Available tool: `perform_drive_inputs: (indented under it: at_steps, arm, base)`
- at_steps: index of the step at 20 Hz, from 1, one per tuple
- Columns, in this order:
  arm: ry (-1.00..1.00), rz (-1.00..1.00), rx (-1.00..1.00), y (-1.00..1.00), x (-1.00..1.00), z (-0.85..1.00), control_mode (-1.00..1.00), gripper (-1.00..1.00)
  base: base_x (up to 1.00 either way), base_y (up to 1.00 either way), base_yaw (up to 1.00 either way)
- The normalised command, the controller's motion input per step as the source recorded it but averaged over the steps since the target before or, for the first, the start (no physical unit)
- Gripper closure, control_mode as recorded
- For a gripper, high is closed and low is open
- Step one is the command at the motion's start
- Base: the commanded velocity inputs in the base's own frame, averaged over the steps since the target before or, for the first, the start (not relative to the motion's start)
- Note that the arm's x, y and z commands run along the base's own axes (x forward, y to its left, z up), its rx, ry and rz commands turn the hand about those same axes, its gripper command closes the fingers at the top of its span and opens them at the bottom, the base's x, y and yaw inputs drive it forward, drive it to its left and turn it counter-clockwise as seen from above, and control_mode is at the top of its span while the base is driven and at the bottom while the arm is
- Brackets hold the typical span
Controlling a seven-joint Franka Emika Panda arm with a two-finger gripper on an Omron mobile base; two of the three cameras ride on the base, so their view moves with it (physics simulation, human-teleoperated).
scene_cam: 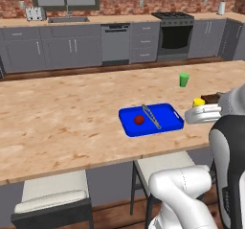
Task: Gather the tomato and garlic from the fridge and place them on a tray on the dining counter. Then gather the fish and chicken drumstick from the fridge and place them on the other tray.
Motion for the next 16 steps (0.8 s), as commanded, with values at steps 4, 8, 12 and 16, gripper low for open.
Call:
perform_drive_inputs:
  at_steps: [4, 8, 12, 16]
  arm:
    - [-0.02, 0.02, 0.00, 0.01, 0.00, 0.22, -1.00, -1.00]
    - [0.00, 0.02, 0.00, 0.10, 0.00, 0.31, -1.00, -1.00]
    - [0.00, 0.01, 0.00, 0.02, 0.00, 0.09, -1.00, -1.00]
    - [0.00, 0.00, 0.00, 0.00, -0.01, 0.02, 1.00, -1.00]
  base:
    - [0.00, 0.00, 0.00]
    - [0.00, 0.00, 0.00]
    - [0.00, 0.00, 0.00]
    - [-0.53, 0.00, 0.00]
